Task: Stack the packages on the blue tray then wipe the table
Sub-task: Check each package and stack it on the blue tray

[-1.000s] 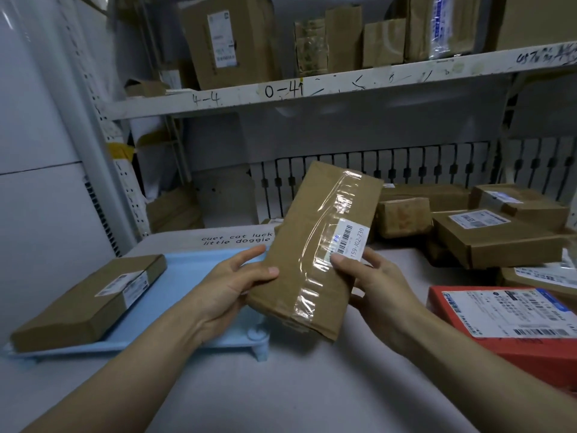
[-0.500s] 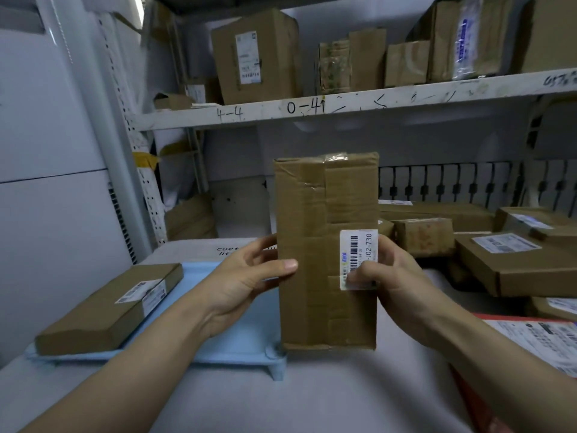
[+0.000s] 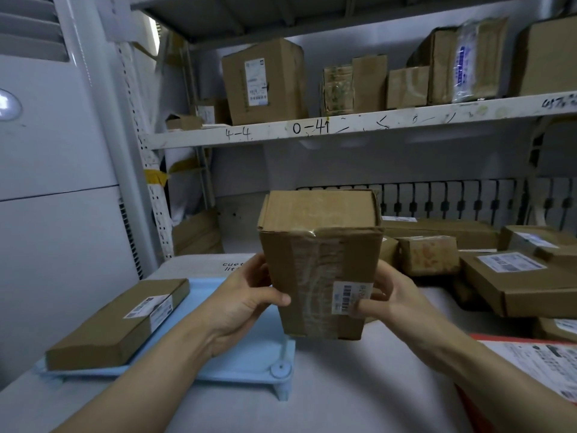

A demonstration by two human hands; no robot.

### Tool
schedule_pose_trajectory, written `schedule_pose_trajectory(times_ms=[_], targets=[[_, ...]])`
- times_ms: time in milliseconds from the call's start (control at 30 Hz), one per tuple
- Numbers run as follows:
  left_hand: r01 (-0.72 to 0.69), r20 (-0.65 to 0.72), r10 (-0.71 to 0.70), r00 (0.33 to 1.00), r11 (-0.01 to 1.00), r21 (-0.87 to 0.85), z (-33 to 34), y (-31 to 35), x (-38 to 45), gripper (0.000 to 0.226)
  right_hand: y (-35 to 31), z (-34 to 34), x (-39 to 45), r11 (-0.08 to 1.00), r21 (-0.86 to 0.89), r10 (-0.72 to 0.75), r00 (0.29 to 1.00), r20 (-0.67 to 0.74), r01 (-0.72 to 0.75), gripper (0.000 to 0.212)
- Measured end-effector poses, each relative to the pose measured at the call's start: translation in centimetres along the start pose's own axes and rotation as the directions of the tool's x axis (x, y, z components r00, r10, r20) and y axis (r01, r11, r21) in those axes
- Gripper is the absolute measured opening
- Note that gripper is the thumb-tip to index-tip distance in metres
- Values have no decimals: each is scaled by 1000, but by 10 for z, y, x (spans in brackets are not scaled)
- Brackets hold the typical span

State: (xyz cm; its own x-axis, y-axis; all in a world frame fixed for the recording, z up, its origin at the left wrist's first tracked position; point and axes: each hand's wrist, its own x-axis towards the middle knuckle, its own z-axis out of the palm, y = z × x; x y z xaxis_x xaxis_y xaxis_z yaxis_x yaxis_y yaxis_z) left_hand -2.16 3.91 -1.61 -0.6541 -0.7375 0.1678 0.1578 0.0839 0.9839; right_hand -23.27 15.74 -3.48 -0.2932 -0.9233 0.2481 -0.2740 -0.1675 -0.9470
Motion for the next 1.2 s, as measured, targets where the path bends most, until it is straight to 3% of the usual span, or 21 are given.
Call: schedule_pose_trajectory(times_ms=[600,733,833,933,1033,1133,1200], targets=[[-34,-174,37,984,999,20,6,5,-3,42,-5,6,1,996,-61,-69,992,-103,63,52],[-55,-302,78,950,995,85,0,0,1,62,-8,6,2,988,-120,-113,987,-117,99,51],[-78,-437,204,876,954,290,-2,2,1,87,-6,5,6,974,-200,-139,979,-151,107,53],[-133,-406,454,793,780,612,-1,5,-4,101,-3,5,10,929,-361,-170,961,-219,82,64],[-210,-200,678,707,472,856,3,9,-7,101,-6,7,10,854,-513,-223,952,-210,87,61],[-220,29,751,660,157,963,8,13,-7,98,-10,12,8,731,-678,-282,940,-191,81,63],[-232,172,721,671,-16,972,12,16,-7,94,-8,13,10,668,-737,-323,933,-161,104,72]])
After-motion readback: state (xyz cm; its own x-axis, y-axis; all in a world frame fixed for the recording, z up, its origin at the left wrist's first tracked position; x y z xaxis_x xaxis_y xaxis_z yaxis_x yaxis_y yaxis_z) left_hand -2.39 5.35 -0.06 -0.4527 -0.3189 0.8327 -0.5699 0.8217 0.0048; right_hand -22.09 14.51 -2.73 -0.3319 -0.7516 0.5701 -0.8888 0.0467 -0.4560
